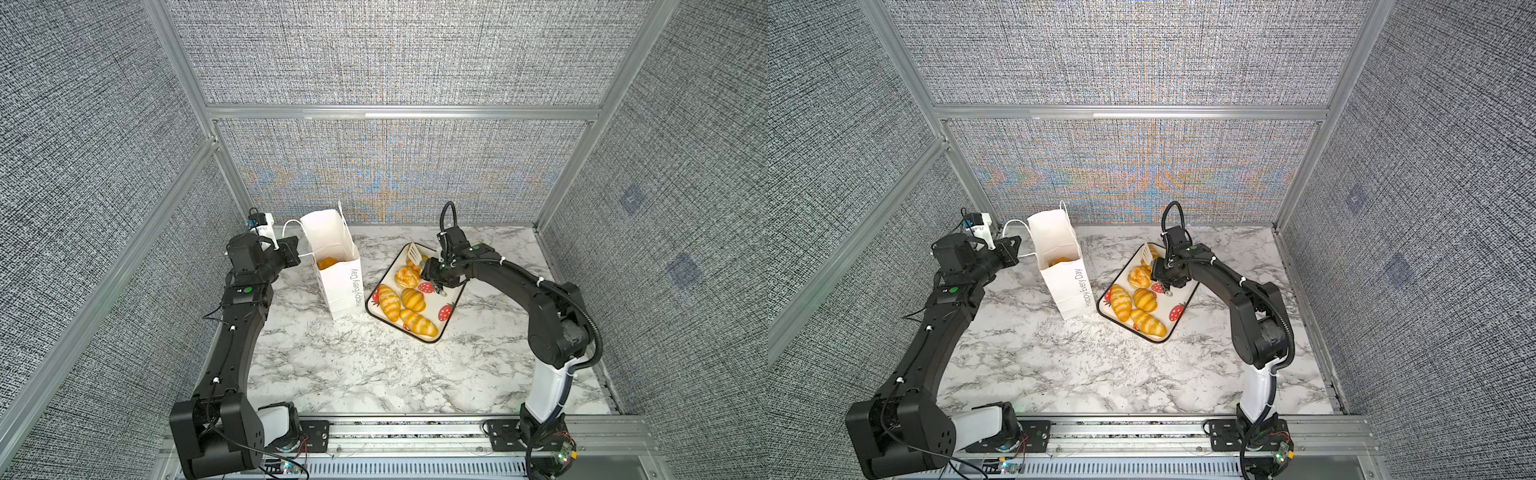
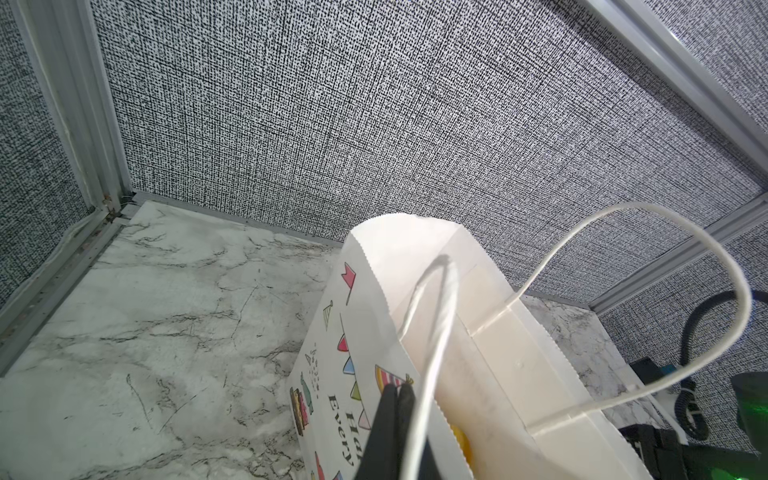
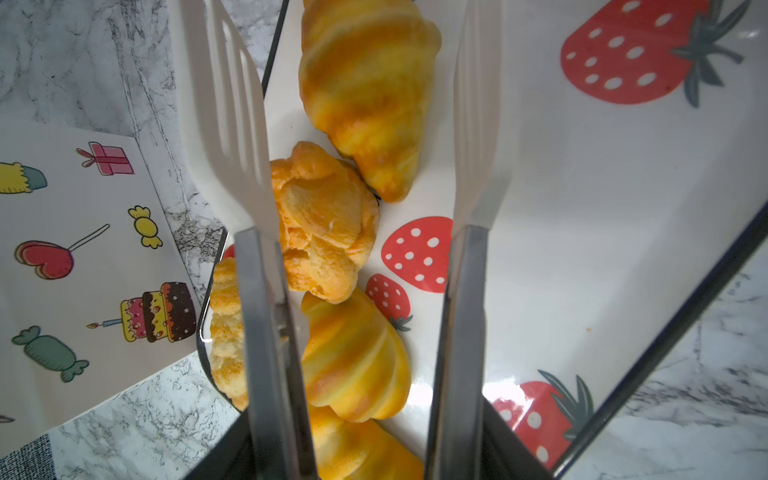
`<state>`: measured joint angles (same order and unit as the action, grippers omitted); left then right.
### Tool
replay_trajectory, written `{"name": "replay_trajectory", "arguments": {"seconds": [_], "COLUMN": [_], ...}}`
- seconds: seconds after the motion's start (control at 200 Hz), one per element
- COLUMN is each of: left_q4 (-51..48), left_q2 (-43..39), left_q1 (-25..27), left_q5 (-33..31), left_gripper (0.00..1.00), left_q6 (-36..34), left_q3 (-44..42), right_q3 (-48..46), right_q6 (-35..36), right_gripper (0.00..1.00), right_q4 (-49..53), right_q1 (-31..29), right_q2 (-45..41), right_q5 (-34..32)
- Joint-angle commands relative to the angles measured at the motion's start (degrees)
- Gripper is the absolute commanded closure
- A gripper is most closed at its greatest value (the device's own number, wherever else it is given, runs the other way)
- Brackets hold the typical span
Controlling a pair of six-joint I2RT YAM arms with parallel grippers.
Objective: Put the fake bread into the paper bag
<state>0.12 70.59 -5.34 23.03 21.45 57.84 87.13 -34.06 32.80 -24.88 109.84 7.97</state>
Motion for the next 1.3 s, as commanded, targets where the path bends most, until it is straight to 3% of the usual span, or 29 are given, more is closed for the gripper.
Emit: {"name": "replay_trajectory", "arguments": {"seconds": [0.0,1.015,1.296], "left_q4": [0.9,1.2,1.2], "left_q2": [-0.4,-0.3,-0.2], "left_q1": [0.0,-0.1,-0.2], "left_q5": [0.7,0.9,0.9], "left_gripper": [1.00,1.00,1.00], "left_q6": [0.0,0.3,0.3], "left_q3": [-0.1,-0.2,-0.2], "right_q3": [0.9,5.3,3.9], "right_q6": [-0.2,0.2,0.4], "right_gripper": [0.41,0.41,0.55], "right_q4": [0.0,0.4,0.2], "right_q1": [0.1,0.3,0.4], "right_q2": [0.8,6.7,5.6], "right_q5": [0.3,1.2,0.5]}}
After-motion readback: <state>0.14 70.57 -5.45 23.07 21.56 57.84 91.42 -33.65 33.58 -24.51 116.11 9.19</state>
